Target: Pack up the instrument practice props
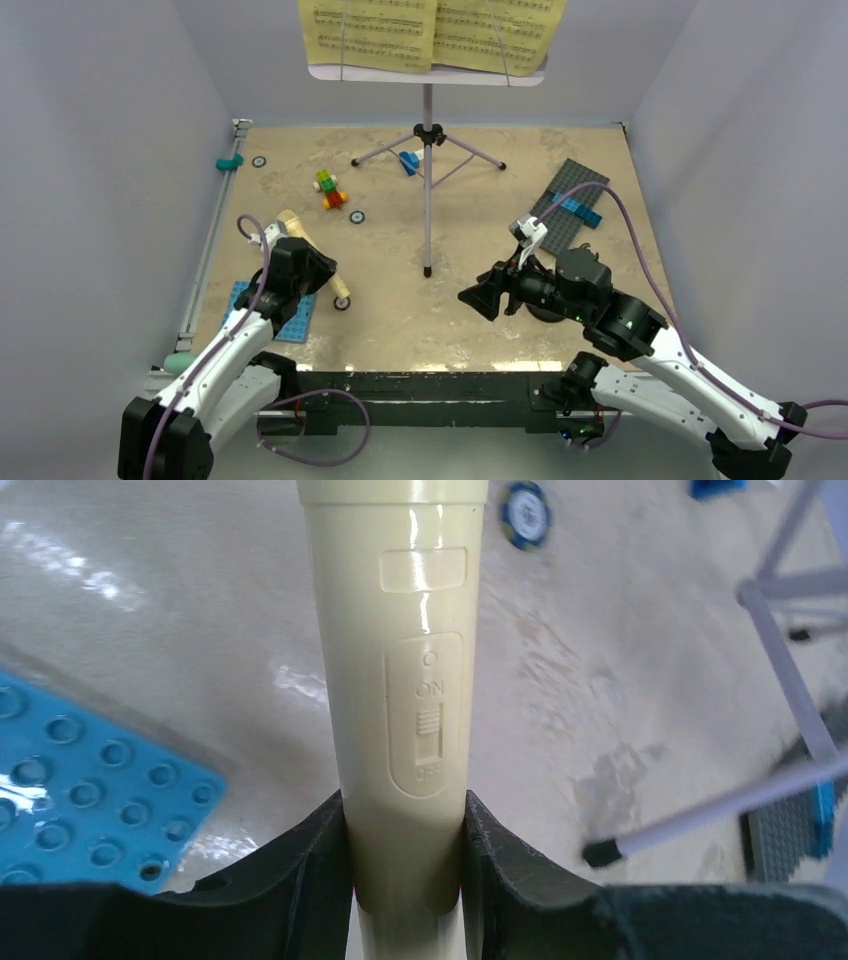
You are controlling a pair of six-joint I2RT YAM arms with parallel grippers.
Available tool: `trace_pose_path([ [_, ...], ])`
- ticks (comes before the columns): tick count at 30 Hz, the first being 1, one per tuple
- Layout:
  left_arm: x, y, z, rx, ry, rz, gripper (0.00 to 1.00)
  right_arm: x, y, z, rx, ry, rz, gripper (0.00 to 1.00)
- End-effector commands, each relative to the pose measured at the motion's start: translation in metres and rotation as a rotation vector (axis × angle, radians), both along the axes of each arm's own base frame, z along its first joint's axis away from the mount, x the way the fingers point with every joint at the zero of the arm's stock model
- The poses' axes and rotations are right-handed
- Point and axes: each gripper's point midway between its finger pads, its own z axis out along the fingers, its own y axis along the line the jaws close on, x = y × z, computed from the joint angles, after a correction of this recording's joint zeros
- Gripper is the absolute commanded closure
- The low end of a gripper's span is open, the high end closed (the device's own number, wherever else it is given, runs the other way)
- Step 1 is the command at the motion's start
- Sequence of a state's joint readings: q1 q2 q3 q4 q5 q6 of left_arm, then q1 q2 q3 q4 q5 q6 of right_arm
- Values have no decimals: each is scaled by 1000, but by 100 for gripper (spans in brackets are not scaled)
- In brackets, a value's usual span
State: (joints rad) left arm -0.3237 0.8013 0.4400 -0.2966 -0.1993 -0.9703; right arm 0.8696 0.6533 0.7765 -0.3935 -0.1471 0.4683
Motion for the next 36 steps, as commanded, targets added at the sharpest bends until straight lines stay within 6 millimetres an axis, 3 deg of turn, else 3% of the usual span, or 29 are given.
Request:
trace_pose_path([
  [1, 23, 35, -4, -69, 53, 260, 100, -1, -7, 5, 18, -28, -18, 32],
  [6, 38, 53, -25, -98, 95, 381, 100, -5, -11, -2, 27, -16, -22, 32],
  [11, 39, 78, -46, -121, 158, 526, 100, -9, -14, -7, 30, -7, -24, 32],
  [18, 38, 101, -56, -108, 233, 670, 97, -9, -13, -10, 28, -1, -17, 32],
  [24, 34, 99, -78, -111, 321, 672, 71, -10, -12, -11, 22, 1, -10, 32],
  [28, 32, 96, -85, -106, 355, 652, 81, -10, -11, -13, 19, 6, -10, 32],
  [36, 36, 92, -81, -79, 409, 595, 68, -10, -13, -15, 23, 5, -18, 32],
])
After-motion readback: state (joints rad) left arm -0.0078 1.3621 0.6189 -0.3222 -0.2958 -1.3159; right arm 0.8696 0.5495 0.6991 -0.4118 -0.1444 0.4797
